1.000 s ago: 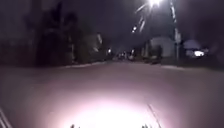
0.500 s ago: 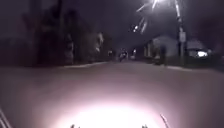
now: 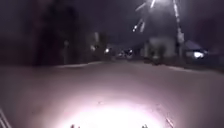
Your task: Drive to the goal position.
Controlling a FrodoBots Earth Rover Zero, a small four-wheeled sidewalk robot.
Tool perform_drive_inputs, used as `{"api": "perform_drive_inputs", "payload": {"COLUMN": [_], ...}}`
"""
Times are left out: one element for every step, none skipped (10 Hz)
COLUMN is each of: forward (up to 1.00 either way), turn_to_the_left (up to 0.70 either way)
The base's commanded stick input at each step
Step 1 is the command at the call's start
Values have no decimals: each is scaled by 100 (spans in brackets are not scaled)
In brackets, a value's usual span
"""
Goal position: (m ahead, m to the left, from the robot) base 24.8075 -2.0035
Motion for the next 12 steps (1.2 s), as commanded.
{"api": "perform_drive_inputs", "payload": {"forward": [100,100,100,100,100,100,100,100,100,100,100,100], "turn_to_the_left": [0,0,0,0,0,0,-25,-40,-31,-12,0,0]}}
